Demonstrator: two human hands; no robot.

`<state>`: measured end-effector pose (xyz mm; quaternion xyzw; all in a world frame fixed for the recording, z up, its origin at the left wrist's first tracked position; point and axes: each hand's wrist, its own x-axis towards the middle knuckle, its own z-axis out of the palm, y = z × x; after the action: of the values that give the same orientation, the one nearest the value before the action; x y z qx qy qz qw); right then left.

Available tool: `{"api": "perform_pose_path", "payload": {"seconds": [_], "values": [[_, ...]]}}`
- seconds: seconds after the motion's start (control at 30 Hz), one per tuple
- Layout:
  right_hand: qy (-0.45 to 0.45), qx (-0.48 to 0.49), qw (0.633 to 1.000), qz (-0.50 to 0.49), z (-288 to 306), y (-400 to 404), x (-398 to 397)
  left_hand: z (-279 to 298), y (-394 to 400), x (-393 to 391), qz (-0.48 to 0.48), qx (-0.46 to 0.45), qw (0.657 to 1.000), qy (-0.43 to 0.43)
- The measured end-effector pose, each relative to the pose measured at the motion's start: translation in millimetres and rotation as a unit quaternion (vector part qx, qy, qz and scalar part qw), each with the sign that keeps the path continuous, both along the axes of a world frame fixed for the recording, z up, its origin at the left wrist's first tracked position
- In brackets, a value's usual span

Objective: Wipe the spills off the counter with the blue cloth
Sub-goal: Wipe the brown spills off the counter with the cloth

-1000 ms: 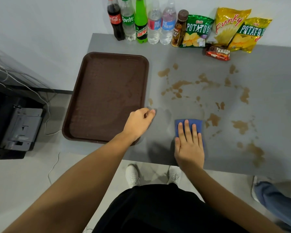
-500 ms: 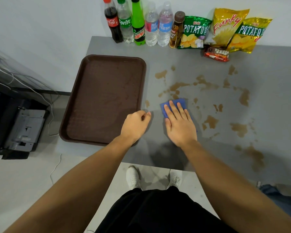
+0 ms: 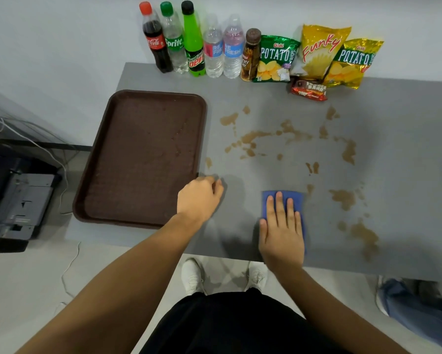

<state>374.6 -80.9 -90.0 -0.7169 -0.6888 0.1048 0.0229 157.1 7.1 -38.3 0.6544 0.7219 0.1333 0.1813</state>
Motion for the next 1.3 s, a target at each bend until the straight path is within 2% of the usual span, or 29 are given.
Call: {"api": "perform_pose_path", "payload": {"seconds": [0.23,0.4,0.53,0.6,0.73,0.93,1.1,1.3], "values": [[0.017,0.027,0.997,0.072,-2,34,-17,-10,-3,19,-0.042,0.017,0.999,-0.009],[0.025,0.034,0.997,0.072,0,81,4,-26,-9,36,-0.073,0.065,0.995,-0.004],[0.020,0.033,0.999,0.038,1,102,39,-43,-17,51,-0.085,0.040,0.996,-0.001],[0.011,0.030,0.999,0.010,0,99,58,-52,-22,55,-0.102,0.017,0.995,0.013],[-0.001,0.030,0.998,-0.048,-2,66,83,-64,-30,56,-0.116,0.031,0.991,0.066],[-0.007,0.036,0.994,-0.105,-6,5,55,-66,-31,57,-0.112,0.042,0.989,0.083],[-0.005,0.036,0.996,-0.087,-7,6,15,-66,-31,57,-0.111,0.054,0.989,0.077],[0.026,0.031,0.999,-0.033,0,51,33,-67,-31,57,-0.109,0.061,0.988,0.088]]}}
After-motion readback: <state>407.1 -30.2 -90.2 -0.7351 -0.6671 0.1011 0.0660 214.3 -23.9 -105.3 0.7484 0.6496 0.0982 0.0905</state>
